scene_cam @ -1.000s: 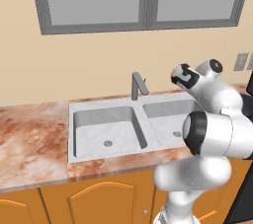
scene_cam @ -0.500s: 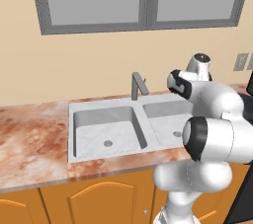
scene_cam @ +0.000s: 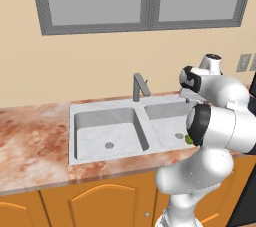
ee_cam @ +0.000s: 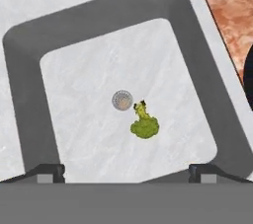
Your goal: Dump the broccoli from the pot into the sink. Then turn on the water and wash the broccoli. Then turn off the water and put the broccoli back in the pot.
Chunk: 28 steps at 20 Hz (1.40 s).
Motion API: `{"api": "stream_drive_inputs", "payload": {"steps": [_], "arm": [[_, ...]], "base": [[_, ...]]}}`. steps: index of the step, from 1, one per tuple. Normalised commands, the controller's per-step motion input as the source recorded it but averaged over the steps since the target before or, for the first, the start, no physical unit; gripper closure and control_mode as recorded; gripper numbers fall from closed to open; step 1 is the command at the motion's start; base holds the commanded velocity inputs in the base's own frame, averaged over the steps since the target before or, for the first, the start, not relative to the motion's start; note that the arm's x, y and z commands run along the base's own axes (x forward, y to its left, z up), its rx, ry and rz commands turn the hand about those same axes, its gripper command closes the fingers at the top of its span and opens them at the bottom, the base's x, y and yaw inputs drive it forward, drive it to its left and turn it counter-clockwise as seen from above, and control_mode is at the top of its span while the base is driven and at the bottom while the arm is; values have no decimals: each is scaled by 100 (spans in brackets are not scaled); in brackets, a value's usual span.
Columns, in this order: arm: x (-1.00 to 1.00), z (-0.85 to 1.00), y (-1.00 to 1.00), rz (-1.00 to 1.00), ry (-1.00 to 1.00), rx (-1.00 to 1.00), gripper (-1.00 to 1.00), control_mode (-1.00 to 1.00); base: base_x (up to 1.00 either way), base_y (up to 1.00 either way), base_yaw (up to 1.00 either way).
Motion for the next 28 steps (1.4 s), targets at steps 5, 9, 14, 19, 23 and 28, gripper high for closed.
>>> {"api": "stream_drive_inputs", "payload": {"steps": [5, 9, 14, 19, 23, 28], "arm": [[-24, -59, -12, 8, 11, 0, -100, -100], [-10, -56, 0, 7, 12, 0, -100, -100], [-9, -45, 0, 5, 2, 0, -100, -100], [-2, -40, -1, 6, 0, 0, -100, -100], [0, -49, 0, 8, -8, 0, -100, -100], [0, -46, 0, 9, -12, 0, -100, -100]], "base": [[0, 0, 0], [0, 0, 0], [0, 0, 0], [0, 0, 0], [0, 0, 0], [0, 0, 0]]}}
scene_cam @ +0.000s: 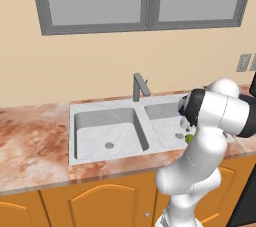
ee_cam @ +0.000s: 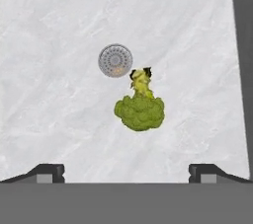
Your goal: Dump the broccoli from the pot into the sink. Then turn on the water and wash the broccoli. Then turn off the water and put the broccoli back in the pot.
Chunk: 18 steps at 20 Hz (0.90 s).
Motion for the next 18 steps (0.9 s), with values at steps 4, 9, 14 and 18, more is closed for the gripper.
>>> {"api": "stream_drive_inputs", "payload": {"steps": [4, 9, 14, 18], "arm": [[0, -44, 0, 9, -10, 0, -100, -100], [10, -37, 0, 8, -6, 0, -100, -100], [28, -27, -1, 7, -1, 0, -100, -100], [38, -14, -12, 7, 0, 0, -100, -100]], "base": [[0, 0, 0], [0, 0, 0], [0, 0, 0], [0, 0, 0]]}}
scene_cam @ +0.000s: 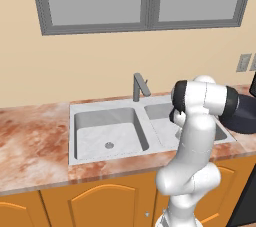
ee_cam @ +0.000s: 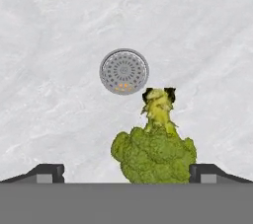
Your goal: Dump the broccoli from the pot into the sink. Then turn on the water and wash the broccoli. Then turn off the water and put the broccoli back in the pot.
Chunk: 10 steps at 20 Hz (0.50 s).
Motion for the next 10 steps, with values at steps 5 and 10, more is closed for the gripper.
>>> {"api": "stream_drive_inputs", "payload": {"steps": [5, 10], "arm": [[23, -10, -30, 6, 0, 0, -100, -100], [2, -11, -19, 3, 0, 0, -100, -100]], "base": [[0, 0, 0], [0, 0, 0]]}}
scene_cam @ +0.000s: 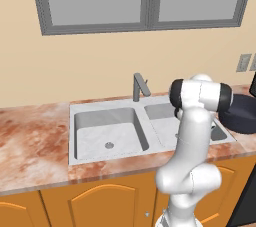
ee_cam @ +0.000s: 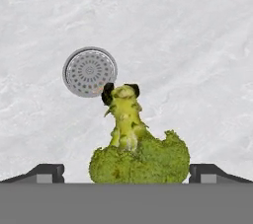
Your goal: Dump the broccoli from the pot into the sink. Then turn on the water and wash the broccoli. Then turn off the water and put the broccoli back in the pot.
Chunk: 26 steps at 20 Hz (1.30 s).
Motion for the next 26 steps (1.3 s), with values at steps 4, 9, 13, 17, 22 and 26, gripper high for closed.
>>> {"api": "stream_drive_inputs", "payload": {"steps": [4, 9, 13, 17, 22, 26], "arm": [[16, -18, 0, 1, 0, 0, -100, -100], [40, -22, 0, 0, 1, 0, -100, -100], [39, -16, 0, 0, 2, 0, 100, -100], [16, -18, -24, 0, 1, 0, 100, -100], [0, -9, -31, 0, 2, 0, 100, -100], [0, 36, -13, 0, 2, 0, 100, -100]], "base": [[0, 0, 0], [0, 0, 0], [0, 0, 0], [0, 0, 0], [0, 0, 0], [0, 0, 0]]}}
